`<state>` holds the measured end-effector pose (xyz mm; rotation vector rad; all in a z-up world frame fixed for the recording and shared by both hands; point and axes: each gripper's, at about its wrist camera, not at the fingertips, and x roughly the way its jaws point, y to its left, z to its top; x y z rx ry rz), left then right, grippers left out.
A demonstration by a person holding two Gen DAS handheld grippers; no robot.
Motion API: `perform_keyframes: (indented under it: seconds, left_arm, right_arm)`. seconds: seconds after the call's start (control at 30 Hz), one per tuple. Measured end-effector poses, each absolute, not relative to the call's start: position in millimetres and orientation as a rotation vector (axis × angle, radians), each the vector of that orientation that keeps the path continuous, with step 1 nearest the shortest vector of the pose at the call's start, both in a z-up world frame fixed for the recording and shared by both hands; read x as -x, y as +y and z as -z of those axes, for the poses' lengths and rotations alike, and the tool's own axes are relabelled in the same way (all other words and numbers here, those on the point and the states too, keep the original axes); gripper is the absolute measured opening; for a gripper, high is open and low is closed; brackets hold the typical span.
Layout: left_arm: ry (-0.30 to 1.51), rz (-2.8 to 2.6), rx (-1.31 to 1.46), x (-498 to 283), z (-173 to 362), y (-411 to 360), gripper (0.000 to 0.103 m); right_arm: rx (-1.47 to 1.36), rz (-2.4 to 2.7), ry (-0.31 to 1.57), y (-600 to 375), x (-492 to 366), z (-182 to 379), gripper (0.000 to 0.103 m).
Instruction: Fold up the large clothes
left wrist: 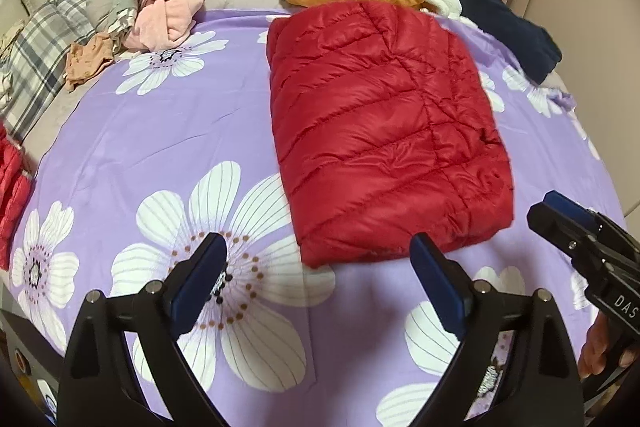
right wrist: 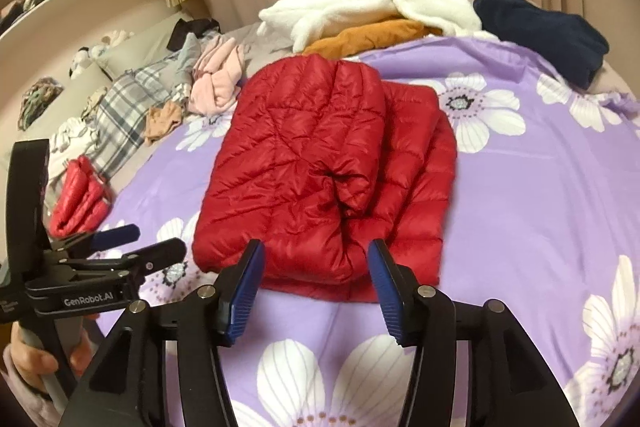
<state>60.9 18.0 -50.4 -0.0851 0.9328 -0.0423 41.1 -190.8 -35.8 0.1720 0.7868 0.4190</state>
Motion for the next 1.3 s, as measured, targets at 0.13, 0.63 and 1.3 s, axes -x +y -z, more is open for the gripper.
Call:
perform_keyframes:
  seconds: [0.13, 0.63, 1.3]
  left_arm:
    - [0.904, 0.049, 0.098, -46, 38, 20, 0.094]
    - [0.831, 0.039, 0.045, 0, 0, 13, 0.102]
    - [0.778, 0.026, 0.022, 27, -38, 9, 0.103]
  right_arm:
    - [-0.173, -0.423, 0.759, -193, -30, 25, 0.077]
    - [-0.164, -0.392, 0.675, -194, 7, -12, 0.094]
    - [-0.116, -0.348, 0.583, -190, 29, -56, 0.101]
